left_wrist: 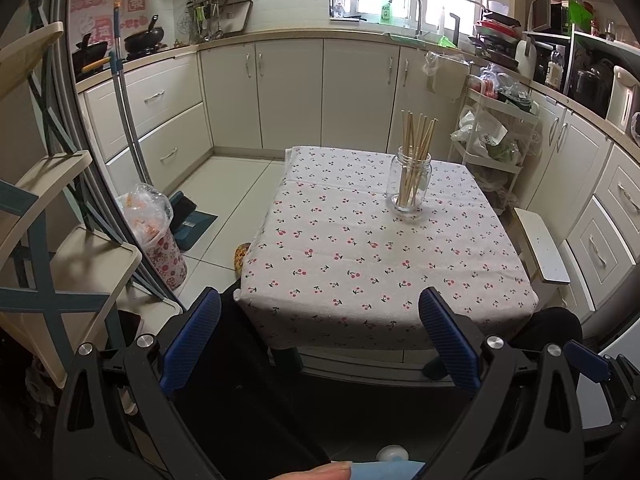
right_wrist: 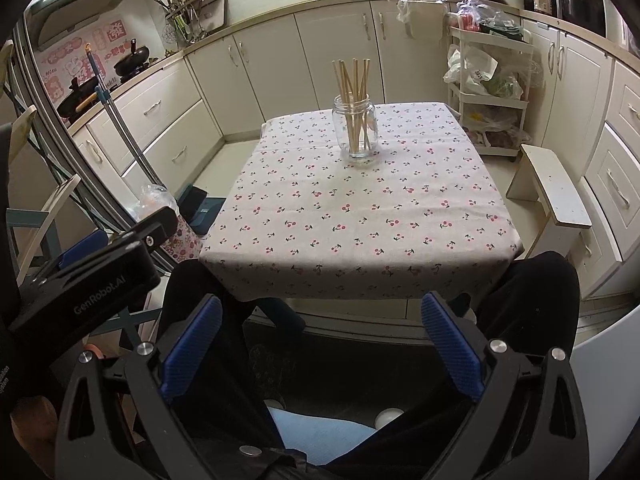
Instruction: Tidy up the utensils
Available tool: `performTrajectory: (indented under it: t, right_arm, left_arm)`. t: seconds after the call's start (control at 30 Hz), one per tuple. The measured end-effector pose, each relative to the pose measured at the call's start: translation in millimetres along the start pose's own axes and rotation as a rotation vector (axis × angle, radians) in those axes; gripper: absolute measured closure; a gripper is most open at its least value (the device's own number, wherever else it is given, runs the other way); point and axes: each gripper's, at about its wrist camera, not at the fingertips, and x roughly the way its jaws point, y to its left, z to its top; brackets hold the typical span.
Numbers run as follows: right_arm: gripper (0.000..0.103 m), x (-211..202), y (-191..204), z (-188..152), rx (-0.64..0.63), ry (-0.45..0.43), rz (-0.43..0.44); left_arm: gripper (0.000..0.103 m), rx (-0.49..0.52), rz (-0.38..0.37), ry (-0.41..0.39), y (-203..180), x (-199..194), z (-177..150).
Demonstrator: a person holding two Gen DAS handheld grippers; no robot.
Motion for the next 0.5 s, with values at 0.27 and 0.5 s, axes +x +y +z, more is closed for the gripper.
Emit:
performTrajectory:
  t: [0.27,0.5]
  right_arm:
    - [0.007,-1.4,1.8,-1.9,-0.006,-0.002,-0.006]
    - [0.007,-1.5,1.9,-2.3,-0.005,-0.002,-0.005]
  left_arm:
    - [0.008,0.012,0.005,-0.002,0.8,-5.0,-1.2]
    - [0.008,0.001,0.007,0.000,4.4,-7.6,-2.7]
